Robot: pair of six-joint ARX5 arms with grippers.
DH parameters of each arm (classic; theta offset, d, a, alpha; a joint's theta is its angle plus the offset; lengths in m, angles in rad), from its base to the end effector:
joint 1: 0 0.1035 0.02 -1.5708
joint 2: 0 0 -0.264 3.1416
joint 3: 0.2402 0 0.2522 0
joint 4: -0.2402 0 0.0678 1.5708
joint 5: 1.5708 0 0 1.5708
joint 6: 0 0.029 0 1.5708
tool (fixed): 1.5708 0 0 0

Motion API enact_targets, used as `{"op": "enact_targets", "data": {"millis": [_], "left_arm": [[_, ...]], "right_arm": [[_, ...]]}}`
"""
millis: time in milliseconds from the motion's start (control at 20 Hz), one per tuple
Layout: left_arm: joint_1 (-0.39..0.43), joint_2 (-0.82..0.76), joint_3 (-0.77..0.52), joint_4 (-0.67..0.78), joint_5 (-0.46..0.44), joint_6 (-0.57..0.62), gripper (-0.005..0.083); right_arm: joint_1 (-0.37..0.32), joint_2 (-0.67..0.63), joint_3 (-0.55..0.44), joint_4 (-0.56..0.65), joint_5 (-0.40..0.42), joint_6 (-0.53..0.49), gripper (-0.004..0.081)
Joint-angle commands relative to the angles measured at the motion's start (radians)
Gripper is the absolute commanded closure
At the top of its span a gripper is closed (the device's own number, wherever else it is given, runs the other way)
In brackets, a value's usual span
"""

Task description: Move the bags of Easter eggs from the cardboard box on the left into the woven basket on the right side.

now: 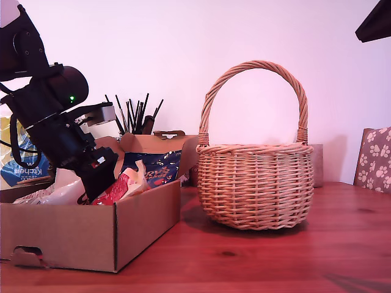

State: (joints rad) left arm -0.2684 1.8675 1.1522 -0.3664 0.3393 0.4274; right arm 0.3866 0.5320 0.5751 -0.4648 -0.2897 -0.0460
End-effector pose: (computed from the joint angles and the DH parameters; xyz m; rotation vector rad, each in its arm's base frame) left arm 0.3505 -0.1064 0.1566 0.3335 0.9607 -0.7708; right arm 0.1097 0.0536 0.2688 -0.0644 0.4139 0.6759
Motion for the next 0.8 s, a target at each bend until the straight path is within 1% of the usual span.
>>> {"op": "enact_targets", "data": {"millis": [0, 200, 300, 500, 600, 750], "left_arm": [[-0.01, -0.101, -0.007, -0.031, -0.005, -0.039, 0.0096], [-0.01, -0.101, -0.007, -0.026, -0.004, -0.038, 0.0096], [-0.01, -0.105, -0.007, -0.023, -0.003, -0.038, 0.0096], [-0.018, -0.181, -0.007, -0.037, 0.003, -0.038, 0.0096], [-0.024, -0.238, -0.007, -0.088, 0.017, -0.038, 0.0096], [-0.041, -0.285, -0.007, -0.21, 0.024, -0.033, 0.0096]], "right_arm": [[-0.007, 0.0, -0.022, 0.001, 0.01, 0.003, 0.0775], [-0.008, 0.013, -0.022, -0.002, 0.02, 0.003, 0.0775], [-0.008, 0.029, -0.022, -0.003, 0.039, 0.003, 0.0775], [-0.008, 0.058, -0.022, -0.006, 0.042, 0.003, 0.0775], [-0.008, 0.072, -0.022, -0.005, 0.042, 0.003, 0.0775], [-0.008, 0.095, -0.022, -0.003, 0.042, 0.003, 0.0775]]}}
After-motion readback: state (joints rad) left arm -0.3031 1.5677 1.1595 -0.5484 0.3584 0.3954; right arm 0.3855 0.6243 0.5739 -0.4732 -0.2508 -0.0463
